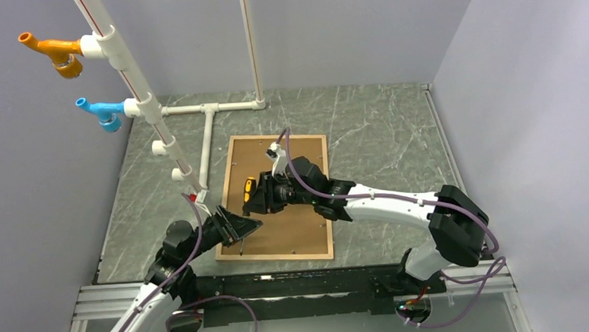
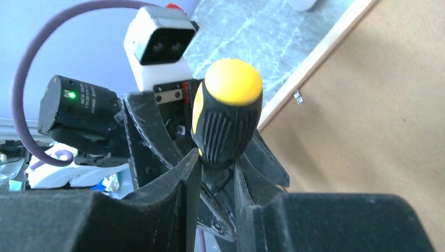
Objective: Take the photo out of the frame
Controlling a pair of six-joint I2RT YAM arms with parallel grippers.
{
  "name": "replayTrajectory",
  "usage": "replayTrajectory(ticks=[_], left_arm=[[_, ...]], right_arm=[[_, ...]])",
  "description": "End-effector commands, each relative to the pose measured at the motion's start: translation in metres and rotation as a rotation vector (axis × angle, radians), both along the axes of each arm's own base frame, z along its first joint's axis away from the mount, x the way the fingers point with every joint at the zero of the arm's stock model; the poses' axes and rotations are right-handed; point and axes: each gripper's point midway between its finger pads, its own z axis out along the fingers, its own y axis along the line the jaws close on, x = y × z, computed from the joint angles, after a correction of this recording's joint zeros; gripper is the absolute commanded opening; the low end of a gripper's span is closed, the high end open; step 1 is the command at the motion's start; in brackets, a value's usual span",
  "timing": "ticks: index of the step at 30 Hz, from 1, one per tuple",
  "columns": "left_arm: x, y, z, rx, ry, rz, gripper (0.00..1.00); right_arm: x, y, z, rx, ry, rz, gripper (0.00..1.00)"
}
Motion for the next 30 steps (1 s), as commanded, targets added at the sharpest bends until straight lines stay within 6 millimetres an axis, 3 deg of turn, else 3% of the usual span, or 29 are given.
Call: replayTrajectory(ticks=[1,5,7,12,15,16,19,23,27,30], left_arm=[[-0.001,-0.004,0.033,-0.014,-0.121,-0.028,0.81],[-0.001,0.000,0.034,0.115,-0.115,-0.037,0.65],[0.000,0.004,0.035,0.168,-0.122,-0.030,0.42],[0.001,0.009,0.042,0.250,-0.175,-0.037,0.00],[-0.002,0.009,0.046,0.282,-0.213,-0.070,0.00],[-0.004,0.008,0.048,0.291,-0.229,-0.084,0.00],[-0.010,0.008,0.056,0.330,-0.282,-0.136,0.00],[-0.019,0.008,0.068,0.378,-0.348,-0.221,0.00],[-0.032,-0.002,0.082,0.363,-0.424,-0.361,0.00],[-0.037,-0.009,0.092,0.338,-0.456,-0.430,0.00]], right_arm=[[0.005,0.020,0.055,0.159,-0.055,-0.003,0.00],[0.004,0.021,0.055,0.165,-0.057,-0.009,0.00],[0.005,0.020,0.051,0.151,-0.057,-0.010,0.00],[0.000,0.013,0.045,0.125,-0.091,0.020,0.00],[-0.004,0.005,0.042,0.071,-0.131,0.073,0.01],[-0.007,0.001,0.044,0.061,-0.154,0.099,0.11],[-0.015,-0.015,0.047,0.033,-0.224,0.193,0.60],[-0.019,-0.046,0.047,-0.054,-0.278,0.280,0.97],[-0.020,-0.067,0.048,-0.149,-0.342,0.317,1.00],[-0.023,-0.077,0.061,-0.094,-0.322,0.351,1.00]])
